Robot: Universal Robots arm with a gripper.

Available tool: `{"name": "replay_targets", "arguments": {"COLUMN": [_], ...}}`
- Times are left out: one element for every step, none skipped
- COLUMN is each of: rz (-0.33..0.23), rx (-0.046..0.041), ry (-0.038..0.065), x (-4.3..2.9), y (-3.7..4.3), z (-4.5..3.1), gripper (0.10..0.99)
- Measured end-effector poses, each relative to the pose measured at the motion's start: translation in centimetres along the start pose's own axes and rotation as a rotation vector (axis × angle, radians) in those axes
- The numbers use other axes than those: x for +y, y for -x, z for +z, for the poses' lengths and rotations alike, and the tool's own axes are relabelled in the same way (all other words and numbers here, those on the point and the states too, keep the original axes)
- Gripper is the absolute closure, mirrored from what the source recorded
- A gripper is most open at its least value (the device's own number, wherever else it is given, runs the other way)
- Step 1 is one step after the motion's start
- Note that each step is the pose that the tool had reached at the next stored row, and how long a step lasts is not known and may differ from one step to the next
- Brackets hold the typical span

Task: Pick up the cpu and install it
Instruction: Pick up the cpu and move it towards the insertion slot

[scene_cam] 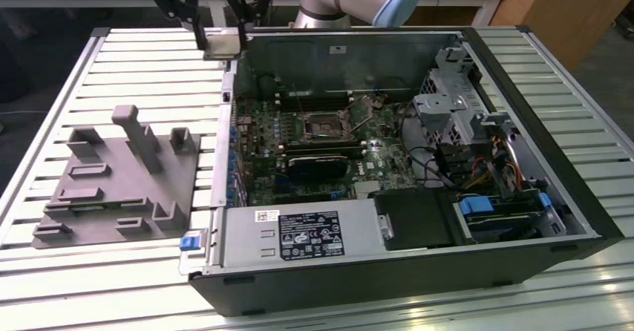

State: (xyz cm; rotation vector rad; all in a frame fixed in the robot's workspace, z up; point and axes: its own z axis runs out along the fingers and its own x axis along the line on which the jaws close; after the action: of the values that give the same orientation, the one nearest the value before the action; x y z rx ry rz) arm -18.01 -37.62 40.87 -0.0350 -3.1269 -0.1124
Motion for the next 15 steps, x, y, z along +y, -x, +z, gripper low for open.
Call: {"name": "replay_targets", "arguments": {"rz": [0.000,0.000,0.000,0.000,0.000,0.000,0.000,-0.001,-0.001,0.000,0.000,-0.001,-0.001,-0.001,-0.001], "rx": [0.0000,0.0000,0.0000,0.0001,0.0002,0.0002,0.0001,0.0001,0.0001,0.0000,0.0000,0.0000,0.0001,0.0001,0.0001], "ry": [0.000,0.000,0.000,0.000,0.000,0.000,0.000,0.000,0.000,0.000,0.000,0.000,0.000,0.000,0.000], "x": [0.05,0.09,0.15,0.20,0.27,0.34,0.42,0.51,0.61,0.74,0.90,1.06,1.21,1.37,1.52], "y": [0.13,0.26,0.38,0.50,0.62,0.73,0.84,0.95,1.06,1.16,1.26,1.35,1.43,1.51,1.60], "z": [0.00,0.00,0.01,0.01,0.01,0.01,0.01,0.02,0.03,0.04,0.05,0.06,0.07,0.08,0.09], "gripper": [0.553,0.553,0.553,0.553,0.553,0.553,0.553,0.553,0.553,0.553,0.553,0.553,0.553,0.553,0.553]}}
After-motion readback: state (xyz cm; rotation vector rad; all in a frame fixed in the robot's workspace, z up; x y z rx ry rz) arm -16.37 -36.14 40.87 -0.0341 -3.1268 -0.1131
